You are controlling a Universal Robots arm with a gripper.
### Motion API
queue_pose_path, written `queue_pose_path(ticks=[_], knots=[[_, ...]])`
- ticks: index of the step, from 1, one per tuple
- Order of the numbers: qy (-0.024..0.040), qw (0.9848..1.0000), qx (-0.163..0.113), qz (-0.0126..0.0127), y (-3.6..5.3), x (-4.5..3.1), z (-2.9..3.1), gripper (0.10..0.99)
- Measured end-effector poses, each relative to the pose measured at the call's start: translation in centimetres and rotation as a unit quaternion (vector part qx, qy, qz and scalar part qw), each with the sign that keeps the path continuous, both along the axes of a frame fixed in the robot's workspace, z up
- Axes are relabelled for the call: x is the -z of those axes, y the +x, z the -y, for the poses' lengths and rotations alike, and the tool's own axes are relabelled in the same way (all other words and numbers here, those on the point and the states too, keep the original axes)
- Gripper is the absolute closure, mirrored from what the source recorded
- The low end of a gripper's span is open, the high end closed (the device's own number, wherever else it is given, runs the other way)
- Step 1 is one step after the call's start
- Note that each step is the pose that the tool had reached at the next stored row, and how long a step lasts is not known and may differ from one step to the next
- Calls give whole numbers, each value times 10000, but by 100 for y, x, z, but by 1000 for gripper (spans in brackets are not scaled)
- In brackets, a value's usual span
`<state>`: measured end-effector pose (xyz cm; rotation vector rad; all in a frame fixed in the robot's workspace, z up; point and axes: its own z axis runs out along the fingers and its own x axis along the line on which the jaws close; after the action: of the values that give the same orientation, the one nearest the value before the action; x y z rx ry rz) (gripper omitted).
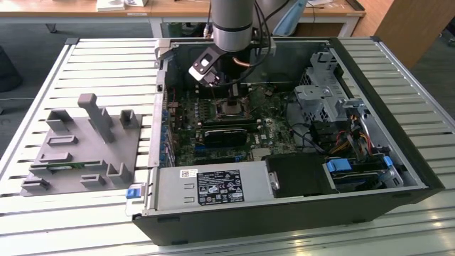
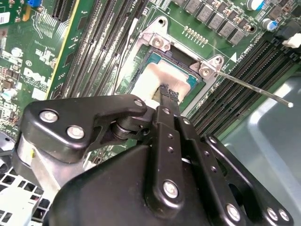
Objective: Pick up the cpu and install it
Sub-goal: 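Close the cpu cover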
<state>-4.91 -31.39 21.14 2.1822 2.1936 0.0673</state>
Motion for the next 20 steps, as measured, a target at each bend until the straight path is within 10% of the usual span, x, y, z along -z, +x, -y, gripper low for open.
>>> queue_pose_path(ticks=[12, 20], knots=[[-14, 10000, 3, -3, 0, -158, 0, 980], [-14, 10000, 3, -17, 0, -454, 0, 980]])
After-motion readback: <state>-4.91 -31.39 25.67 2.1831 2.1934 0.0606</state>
